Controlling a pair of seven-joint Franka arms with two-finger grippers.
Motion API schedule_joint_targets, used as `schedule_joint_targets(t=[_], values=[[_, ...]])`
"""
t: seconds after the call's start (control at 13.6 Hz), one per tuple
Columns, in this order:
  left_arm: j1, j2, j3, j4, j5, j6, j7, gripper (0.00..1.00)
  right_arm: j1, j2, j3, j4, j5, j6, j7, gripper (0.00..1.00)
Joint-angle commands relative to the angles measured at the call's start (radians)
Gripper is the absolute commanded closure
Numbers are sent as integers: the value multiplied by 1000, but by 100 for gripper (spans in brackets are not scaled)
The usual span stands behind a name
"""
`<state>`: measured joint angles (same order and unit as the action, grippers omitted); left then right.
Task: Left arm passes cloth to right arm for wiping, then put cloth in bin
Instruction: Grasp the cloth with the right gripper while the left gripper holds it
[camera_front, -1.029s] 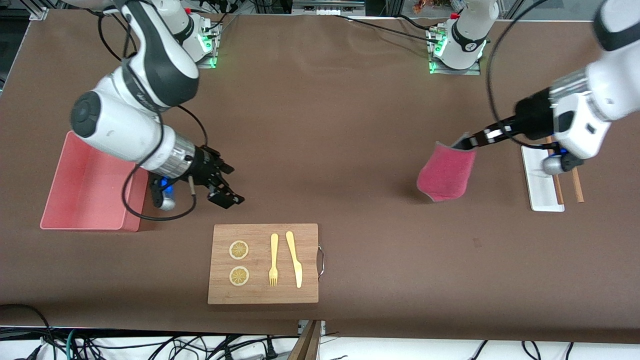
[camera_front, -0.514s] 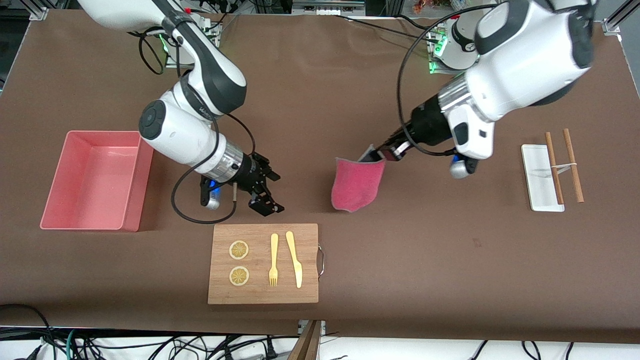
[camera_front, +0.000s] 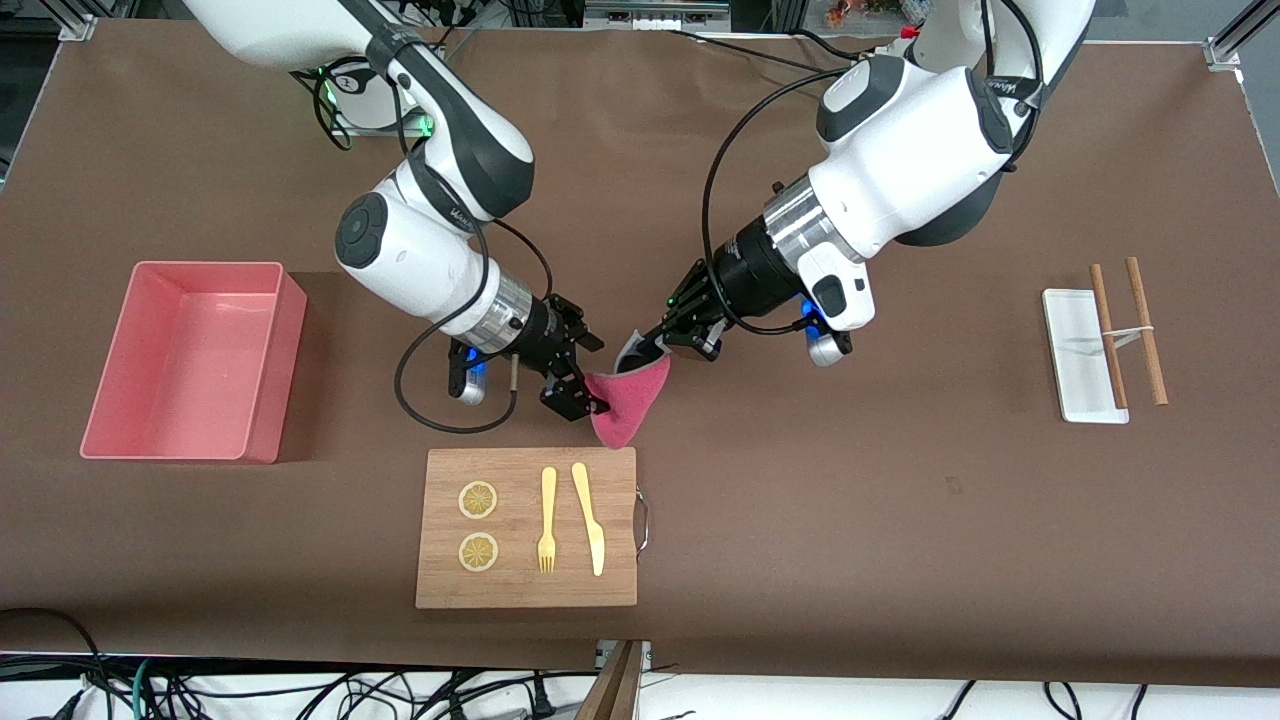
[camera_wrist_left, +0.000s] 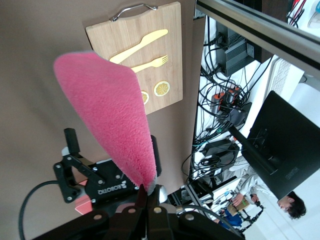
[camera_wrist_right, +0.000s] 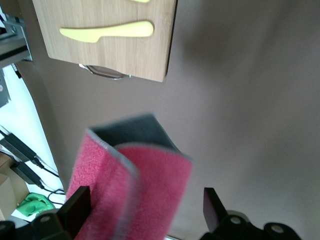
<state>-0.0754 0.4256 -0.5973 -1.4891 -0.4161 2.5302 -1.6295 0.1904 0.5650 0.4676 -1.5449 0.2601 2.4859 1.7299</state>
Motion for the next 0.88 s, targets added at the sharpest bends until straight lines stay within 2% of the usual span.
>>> schedule_joint_targets(t=[0.0,0.07,0.15,0.22,0.29,0.37,0.44,0.51,0.66,0.73,0.81], values=[[-4,-1,8,18,-12,4,-21,100,-2,6,9,5,8,11,13,1],[-4,-1,10,15,-9,2,-20,100,-2,6,9,5,8,11,13,1],[-4,-2,10,13,-9,2,-20,100,-3,6,9,8,8,11,13,17],[-4,-4,10,13,-9,2,-21,100,-6,6,9,9,8,13,11,53],[-3,-5,10,13,-9,2,-21,100,-6,6,9,11,8,13,11,79],[-3,-7,11,13,-9,2,-21,100,-8,6,9,11,8,13,13,82],[-3,-7,11,15,-9,2,-21,100,-8,6,9,11,11,14,14,71],[-3,-5,11,15,-9,2,-21,100,-8,6,9,11,11,14,13,49],[-3,-5,13,15,-9,2,-20,100,-8,6,9,12,11,14,11,40],[-3,-5,13,15,-9,2,-20,100,-8,12,9,14,11,19,11,31],[-3,-5,13,15,-9,2,-20,100,-6,16,9,14,11,36,13,18]])
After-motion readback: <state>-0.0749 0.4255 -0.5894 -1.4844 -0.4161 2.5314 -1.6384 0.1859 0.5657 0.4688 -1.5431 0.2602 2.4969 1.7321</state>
